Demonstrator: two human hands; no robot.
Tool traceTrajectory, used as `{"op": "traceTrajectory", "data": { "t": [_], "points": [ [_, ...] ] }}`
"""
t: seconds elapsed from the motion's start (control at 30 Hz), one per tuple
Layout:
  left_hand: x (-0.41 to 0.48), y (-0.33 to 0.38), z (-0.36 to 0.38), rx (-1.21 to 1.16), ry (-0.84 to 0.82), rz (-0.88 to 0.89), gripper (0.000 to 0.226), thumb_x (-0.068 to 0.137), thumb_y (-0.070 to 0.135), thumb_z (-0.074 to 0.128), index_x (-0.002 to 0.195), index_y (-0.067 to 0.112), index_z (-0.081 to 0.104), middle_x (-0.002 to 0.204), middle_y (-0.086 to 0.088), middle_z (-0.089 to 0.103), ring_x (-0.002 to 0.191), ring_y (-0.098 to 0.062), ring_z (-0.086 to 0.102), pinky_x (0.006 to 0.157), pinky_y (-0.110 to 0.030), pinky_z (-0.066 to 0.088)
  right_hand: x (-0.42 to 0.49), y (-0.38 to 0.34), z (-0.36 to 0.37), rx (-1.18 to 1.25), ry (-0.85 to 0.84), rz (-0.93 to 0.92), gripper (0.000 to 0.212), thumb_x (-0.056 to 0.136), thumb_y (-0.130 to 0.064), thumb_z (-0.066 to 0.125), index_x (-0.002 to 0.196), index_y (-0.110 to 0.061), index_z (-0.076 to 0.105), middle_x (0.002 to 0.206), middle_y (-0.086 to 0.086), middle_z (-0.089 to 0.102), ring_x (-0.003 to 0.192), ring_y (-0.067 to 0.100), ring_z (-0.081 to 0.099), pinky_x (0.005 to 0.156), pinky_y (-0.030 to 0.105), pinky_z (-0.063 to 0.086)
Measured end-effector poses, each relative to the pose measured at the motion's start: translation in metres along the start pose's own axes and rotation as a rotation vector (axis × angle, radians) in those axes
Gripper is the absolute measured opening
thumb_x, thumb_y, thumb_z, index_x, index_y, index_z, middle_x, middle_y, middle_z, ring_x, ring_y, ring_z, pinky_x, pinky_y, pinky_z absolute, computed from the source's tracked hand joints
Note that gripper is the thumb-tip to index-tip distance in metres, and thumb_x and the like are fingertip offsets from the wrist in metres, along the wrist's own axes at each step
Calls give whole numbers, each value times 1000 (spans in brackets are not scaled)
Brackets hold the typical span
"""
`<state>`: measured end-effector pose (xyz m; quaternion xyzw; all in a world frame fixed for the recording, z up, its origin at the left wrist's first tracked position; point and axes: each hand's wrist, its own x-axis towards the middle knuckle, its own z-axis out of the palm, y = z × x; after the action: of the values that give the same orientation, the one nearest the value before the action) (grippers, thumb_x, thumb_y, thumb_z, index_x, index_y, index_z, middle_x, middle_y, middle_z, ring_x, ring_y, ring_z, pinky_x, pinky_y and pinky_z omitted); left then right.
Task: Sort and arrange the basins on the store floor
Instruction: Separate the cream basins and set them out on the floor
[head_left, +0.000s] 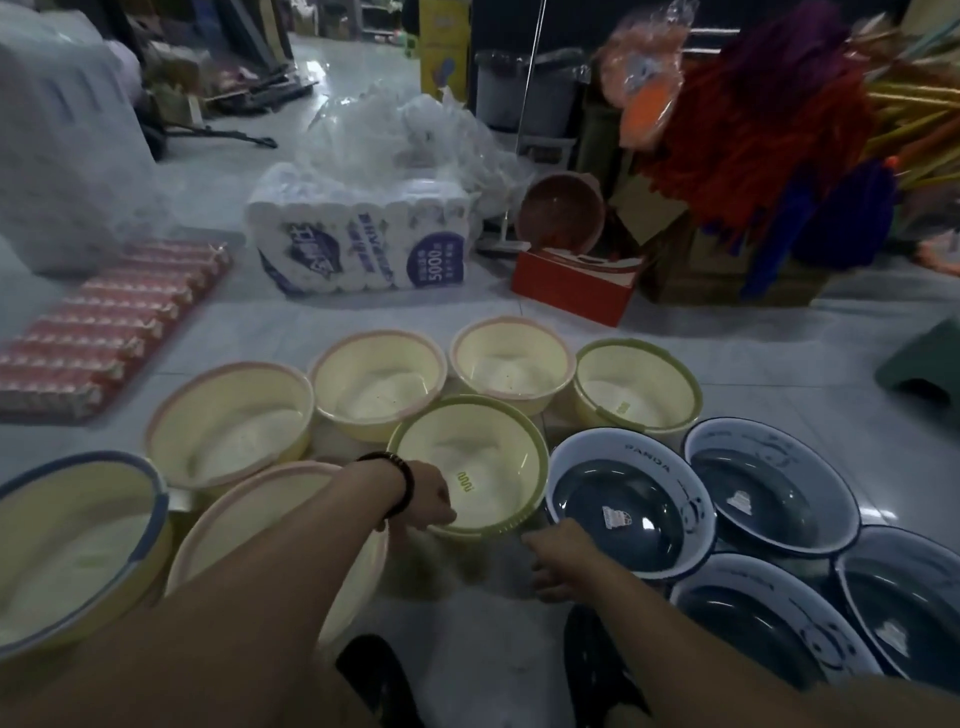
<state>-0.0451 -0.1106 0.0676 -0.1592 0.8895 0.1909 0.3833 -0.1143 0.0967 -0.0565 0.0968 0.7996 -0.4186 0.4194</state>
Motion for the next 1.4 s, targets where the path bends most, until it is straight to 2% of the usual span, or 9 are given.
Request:
{"op": "traceTrajectory", "data": {
  "t": [0.17, 0.3, 0.47, 0.6, 0.77, 0.9, 1.07, 1.23, 1.4],
  "points": [
    [50, -9, 4, -49, -114, -20, 42, 100, 41, 48, 137, 23, 57, 130, -2, 60, 107, -22, 68, 93, -36, 57, 81, -7, 23, 194, -80, 140, 14, 95, -20, 65, 100, -10, 56, 93, 14, 62, 93, 37, 69, 74, 41, 57],
    [80, -16, 4, -116, -329, -69, 40, 99, 47, 51, 133, 28, 60, 124, -4, 68, 103, -24, 72, 88, -39, 58, 169, -3, 41, 398, -45, 184, 58, 92, -25, 66, 145, -14, 46, 134, 15, 58, 118, 39, 60, 91, 46, 55],
    [89, -16, -11, -146, -60, -35, 36, 98, 45, 54, 129, 28, 62, 126, 2, 64, 95, -18, 69, 85, -33, 60, 245, 17, 53, 703, -32, 256, 57, 97, -24, 67, 148, -20, 43, 146, 17, 56, 124, 44, 61, 100, 63, 52],
    [82, -15, -13, -138, -148, -114, 35, 99, 48, 51, 126, 28, 61, 108, 1, 67, 96, -23, 73, 79, -35, 59, 225, 27, 65, 734, 121, 176, 63, 99, -15, 61, 152, -40, 38, 142, 8, 58, 113, 40, 65, 81, 57, 62],
    [69, 9, -10, -120, -106, -105, 39, 98, 49, 52, 128, 25, 61, 106, -1, 67, 91, -23, 73, 77, -39, 58, 161, 49, 77, 782, 89, 197, 37, 103, -16, 58, 135, -33, 49, 125, 14, 64, 110, 41, 66, 63, 39, 60],
    [63, 26, 1, -168, -80, -72, 39, 99, 50, 51, 126, 24, 62, 115, -3, 70, 99, -22, 74, 89, -43, 60, 142, 71, 64, 609, 99, 242, 28, 104, -10, 57, 130, -20, 52, 116, 19, 65, 105, 41, 69, 59, 41, 62],
    [67, 35, 5, 125, -38, -51, 49, 101, 53, 47, 138, 23, 58, 136, -3, 61, 117, -21, 63, 99, -37, 51, 155, 63, 14, 154, 86, 248, 48, 91, -23, 61, 132, 0, 54, 124, 17, 64, 104, 31, 65, 95, 41, 58],
    [85, 54, -15, -51, 220, 42, 42, 99, 49, 53, 137, 31, 55, 132, 6, 61, 116, -17, 59, 100, -35, 49, 184, -31, -94, 43, 178, 38, 43, 85, -25, 59, 122, -4, 61, 108, 14, 68, 89, 31, 66, 81, 45, 60],
    [111, 76, -28, -79, 385, 101, 31, 97, 52, 52, 125, 38, 57, 117, 15, 65, 100, -9, 63, 94, -33, 53, 235, -111, -180, -553, 389, -146, 28, 102, -17, 51, 121, 0, 64, 129, 21, 66, 118, 37, 63, 82, 37, 49]
  ]
}}
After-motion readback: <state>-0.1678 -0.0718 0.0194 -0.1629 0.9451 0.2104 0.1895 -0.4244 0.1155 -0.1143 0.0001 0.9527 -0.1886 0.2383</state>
